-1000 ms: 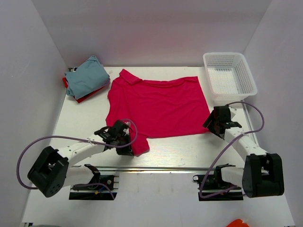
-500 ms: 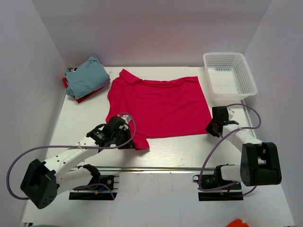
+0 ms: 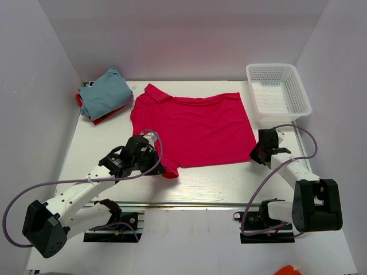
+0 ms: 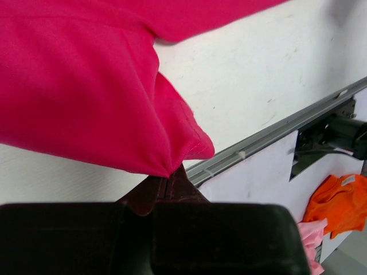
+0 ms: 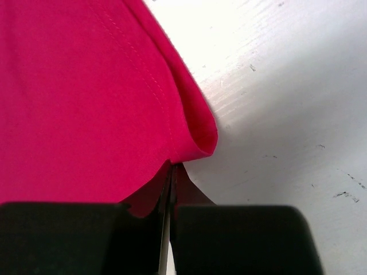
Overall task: Fold and stack the t-shirts
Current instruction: Grap the side of the flattened tshirt closest away from the robot with both arms, then fold the flattened tshirt in 1/3 of the way
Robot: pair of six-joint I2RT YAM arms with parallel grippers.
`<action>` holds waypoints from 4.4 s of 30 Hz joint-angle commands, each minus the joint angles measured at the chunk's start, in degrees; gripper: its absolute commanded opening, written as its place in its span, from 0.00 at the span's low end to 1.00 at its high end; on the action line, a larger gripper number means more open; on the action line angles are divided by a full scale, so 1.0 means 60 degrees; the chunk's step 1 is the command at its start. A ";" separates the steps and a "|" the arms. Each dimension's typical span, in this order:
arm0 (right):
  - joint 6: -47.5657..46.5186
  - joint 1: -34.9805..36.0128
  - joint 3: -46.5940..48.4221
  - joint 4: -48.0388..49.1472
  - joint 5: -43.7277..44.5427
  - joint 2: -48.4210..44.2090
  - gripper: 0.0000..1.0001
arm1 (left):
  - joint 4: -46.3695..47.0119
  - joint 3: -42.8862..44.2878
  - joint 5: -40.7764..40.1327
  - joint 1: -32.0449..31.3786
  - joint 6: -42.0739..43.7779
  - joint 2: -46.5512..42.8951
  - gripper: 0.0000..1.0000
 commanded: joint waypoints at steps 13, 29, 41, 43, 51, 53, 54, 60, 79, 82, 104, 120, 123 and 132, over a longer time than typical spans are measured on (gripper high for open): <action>-0.0434 0.0011 0.1098 0.0189 -0.0619 0.0253 0.00 | -0.0445 0.3380 -0.2574 0.1003 -0.0354 0.2797 0.00; -0.1386 -0.0018 0.4643 -0.0867 -0.0033 0.2803 0.00 | 0.0228 0.6457 -0.0673 0.3334 0.1155 0.7044 0.00; -0.2617 -0.0019 0.7046 -0.1013 0.0172 0.4562 0.00 | -0.0195 0.9740 -0.0364 0.3964 0.2694 0.9624 0.00; -0.2748 -0.0033 0.7294 -0.0969 0.0289 0.4766 0.00 | -0.0195 0.9945 -0.0481 0.4197 0.2694 0.9741 0.00; -0.2954 -0.0018 0.8438 -0.1262 0.0538 0.6214 0.00 | -0.0473 1.1423 -0.0393 0.4492 0.2899 1.1235 0.00; -0.2940 -0.0019 0.8774 -0.1335 0.0699 0.6421 0.00 | -0.0575 1.1644 -0.0510 0.4594 0.2899 1.1498 0.00; -0.2954 -0.0019 0.8862 -0.1379 0.0656 0.6524 0.00 | -0.0678 1.1833 -0.0510 0.4681 0.2899 1.1688 0.00; -0.3174 -0.0004 0.9843 -0.1438 0.0553 0.7403 0.19 | -0.0242 1.2070 -0.0058 0.4770 0.3059 1.1998 0.53; -0.4273 0.0655 0.7270 0.0318 -0.3358 0.5061 0.90 | 0.1266 0.7436 0.0939 0.4565 0.3164 0.8411 1.00; -0.3952 0.0743 0.6843 0.0291 -0.3111 0.5030 0.90 | 0.2102 0.6011 0.0737 0.4565 0.2856 0.7896 1.00; -0.1929 0.0670 0.1737 0.0276 -0.4134 0.3540 0.90 | -0.0721 0.1071 -0.2297 0.4683 0.0718 0.4884 0.99; -0.2749 0.1461 0.0396 0.0626 -0.6024 -0.1737 0.90 | -0.0474 0.0891 -0.0525 0.4301 0.1669 0.0686 0.99; -0.2676 0.1388 0.0499 0.0949 -0.5966 -0.1679 0.90 | 0.0126 0.1083 -0.0189 0.4199 0.1815 0.1360 0.99; -0.2676 0.1359 0.0850 0.1081 -0.5746 -0.0888 0.90 | 0.1122 0.2005 0.0382 0.3466 0.1991 0.4306 0.99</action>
